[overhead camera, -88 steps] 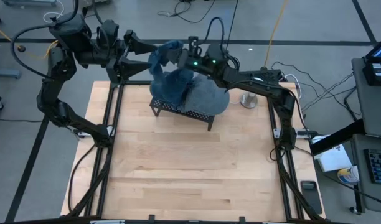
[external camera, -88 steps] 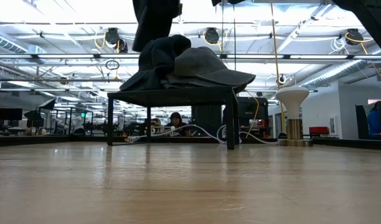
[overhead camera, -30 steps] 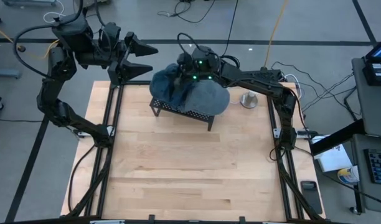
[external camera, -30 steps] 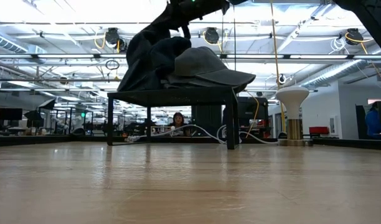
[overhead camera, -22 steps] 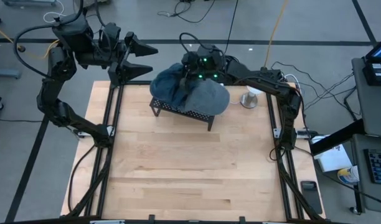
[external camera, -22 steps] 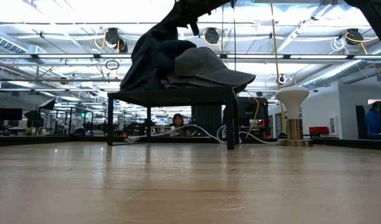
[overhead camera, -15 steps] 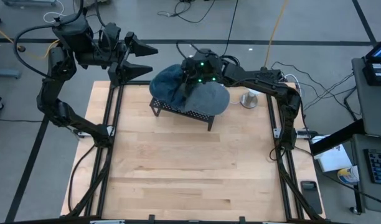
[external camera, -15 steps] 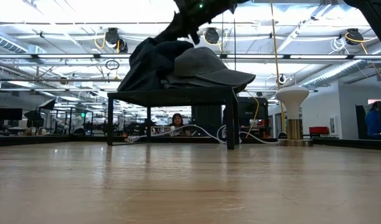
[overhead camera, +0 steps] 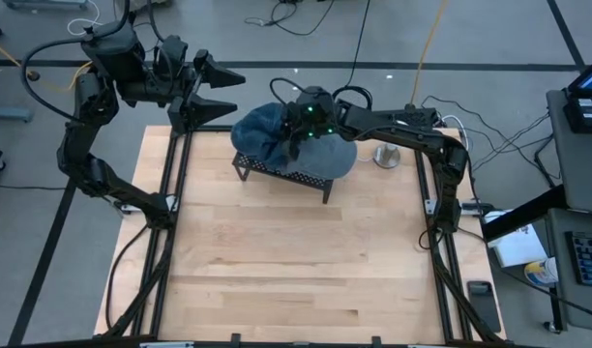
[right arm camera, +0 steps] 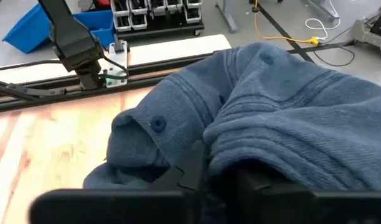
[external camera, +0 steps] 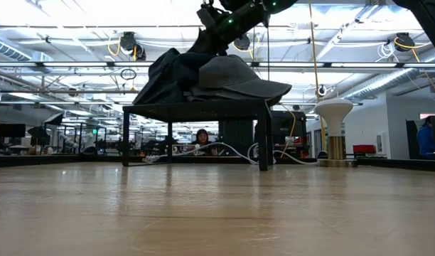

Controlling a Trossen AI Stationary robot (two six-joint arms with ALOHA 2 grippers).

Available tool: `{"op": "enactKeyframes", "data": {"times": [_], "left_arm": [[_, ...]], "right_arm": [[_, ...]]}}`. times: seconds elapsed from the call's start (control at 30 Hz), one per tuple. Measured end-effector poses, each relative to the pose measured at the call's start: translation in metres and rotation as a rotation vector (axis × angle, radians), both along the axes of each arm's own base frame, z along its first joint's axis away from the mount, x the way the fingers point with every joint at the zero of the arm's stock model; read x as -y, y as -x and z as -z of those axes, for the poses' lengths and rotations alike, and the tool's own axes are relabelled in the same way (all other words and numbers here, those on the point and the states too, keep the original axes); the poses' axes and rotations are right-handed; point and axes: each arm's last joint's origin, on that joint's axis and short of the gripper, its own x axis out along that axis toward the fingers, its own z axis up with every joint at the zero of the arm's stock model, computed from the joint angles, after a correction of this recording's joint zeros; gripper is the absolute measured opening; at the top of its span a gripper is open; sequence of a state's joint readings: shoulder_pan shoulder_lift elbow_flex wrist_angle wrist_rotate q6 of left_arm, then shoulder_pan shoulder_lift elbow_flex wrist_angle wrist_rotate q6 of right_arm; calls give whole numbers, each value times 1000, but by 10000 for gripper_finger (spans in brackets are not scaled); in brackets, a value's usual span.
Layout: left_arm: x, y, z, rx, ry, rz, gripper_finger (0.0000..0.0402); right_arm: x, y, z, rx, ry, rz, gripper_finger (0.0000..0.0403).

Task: Pick & Place hat
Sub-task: Stack the blue cap on the stacked blue cap on the shelf, then return to Home Position

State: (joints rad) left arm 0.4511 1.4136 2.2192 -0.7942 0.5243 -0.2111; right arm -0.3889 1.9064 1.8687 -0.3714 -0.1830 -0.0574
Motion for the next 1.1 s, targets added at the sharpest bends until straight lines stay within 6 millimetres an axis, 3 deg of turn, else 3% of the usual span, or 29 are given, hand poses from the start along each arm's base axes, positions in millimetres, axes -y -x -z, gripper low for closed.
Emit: {"op": "enactKeyframes", "data": {"times": [0.27, 0.4, 0.73, 1.1], "left_arm": [[0, 0, 0, 0, 1, 0, 390], [0, 0, 0, 0, 1, 0, 390], [0, 0, 3, -29, 18, -8, 390], [-12, -12, 39, -362, -28, -193, 390]], "right_arm": [[-7, 11, -12, -10, -29, -15, 152], [-9, 23, -19, -62, -4, 68, 186], [-29, 65, -55, -94, -64, 100, 187], [-82, 122, -90, -198, -51, 133, 185]]}}
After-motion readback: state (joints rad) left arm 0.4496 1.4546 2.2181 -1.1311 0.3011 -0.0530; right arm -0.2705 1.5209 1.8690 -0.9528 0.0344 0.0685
